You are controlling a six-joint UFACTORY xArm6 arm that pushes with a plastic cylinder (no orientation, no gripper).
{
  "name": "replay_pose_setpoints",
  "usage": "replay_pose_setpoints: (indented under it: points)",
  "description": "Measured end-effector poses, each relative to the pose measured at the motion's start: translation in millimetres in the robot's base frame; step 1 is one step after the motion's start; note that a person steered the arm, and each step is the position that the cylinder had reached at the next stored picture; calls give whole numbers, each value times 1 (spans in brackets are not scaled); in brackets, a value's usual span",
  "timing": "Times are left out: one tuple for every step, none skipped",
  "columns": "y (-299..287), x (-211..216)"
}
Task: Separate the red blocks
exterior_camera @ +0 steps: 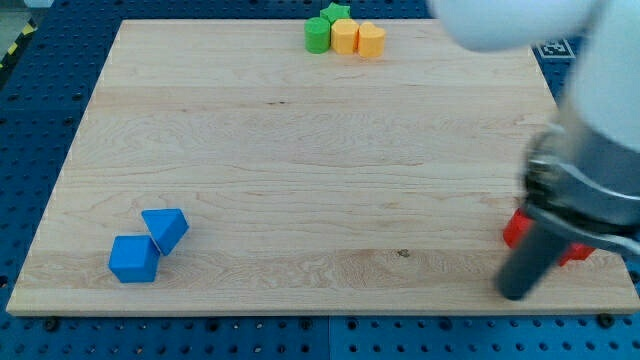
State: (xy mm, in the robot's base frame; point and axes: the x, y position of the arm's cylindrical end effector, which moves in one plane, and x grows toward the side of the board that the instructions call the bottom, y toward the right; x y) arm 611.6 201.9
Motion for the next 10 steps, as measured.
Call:
replay_pose_setpoints:
  points:
    - [91, -21]
    - [112, -30]
    - [93, -31]
    - [41, -33]
    - [-19, -39]
    - [-63, -57]
    - [-94, -80]
    - [-104, -104]
    - [-104, -90]
    - [-97, -64]
